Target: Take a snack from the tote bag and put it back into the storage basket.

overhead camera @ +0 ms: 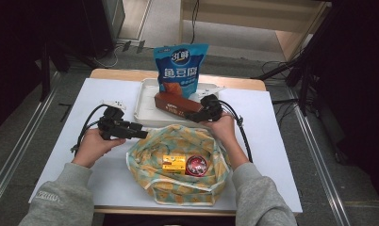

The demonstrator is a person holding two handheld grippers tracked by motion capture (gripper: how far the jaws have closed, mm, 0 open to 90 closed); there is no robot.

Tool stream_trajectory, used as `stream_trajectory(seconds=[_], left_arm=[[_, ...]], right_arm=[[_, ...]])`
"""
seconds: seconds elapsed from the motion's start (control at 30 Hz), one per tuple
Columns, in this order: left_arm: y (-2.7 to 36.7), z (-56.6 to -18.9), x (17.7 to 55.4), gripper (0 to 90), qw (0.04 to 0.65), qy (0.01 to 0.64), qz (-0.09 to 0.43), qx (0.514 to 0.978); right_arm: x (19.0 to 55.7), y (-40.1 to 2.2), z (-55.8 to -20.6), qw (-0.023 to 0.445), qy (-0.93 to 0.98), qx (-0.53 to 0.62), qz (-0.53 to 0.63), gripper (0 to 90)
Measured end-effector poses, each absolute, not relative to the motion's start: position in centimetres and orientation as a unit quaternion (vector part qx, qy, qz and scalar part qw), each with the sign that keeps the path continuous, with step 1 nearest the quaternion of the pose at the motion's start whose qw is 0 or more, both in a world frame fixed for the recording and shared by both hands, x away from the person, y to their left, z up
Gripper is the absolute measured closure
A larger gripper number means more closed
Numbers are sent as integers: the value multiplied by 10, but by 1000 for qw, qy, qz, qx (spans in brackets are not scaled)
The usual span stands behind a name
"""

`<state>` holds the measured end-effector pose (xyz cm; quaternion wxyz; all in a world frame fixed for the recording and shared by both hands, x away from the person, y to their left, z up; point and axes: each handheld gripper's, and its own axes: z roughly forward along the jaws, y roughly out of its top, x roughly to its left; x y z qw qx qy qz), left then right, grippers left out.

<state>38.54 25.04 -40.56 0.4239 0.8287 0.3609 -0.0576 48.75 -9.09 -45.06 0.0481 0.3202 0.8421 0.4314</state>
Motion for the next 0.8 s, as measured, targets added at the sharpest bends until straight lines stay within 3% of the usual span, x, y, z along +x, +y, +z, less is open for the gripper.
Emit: stream_trajectory(seconds=[0.6,0.8], left_arm=[[250,-406,386,446,423,360,-59,830],[250,-406,386,445,423,360,-59,830]], right_arm=[[492,-94,-456,60,844,323,424,349],[493,-96,-456,45,836,344,426,257]])
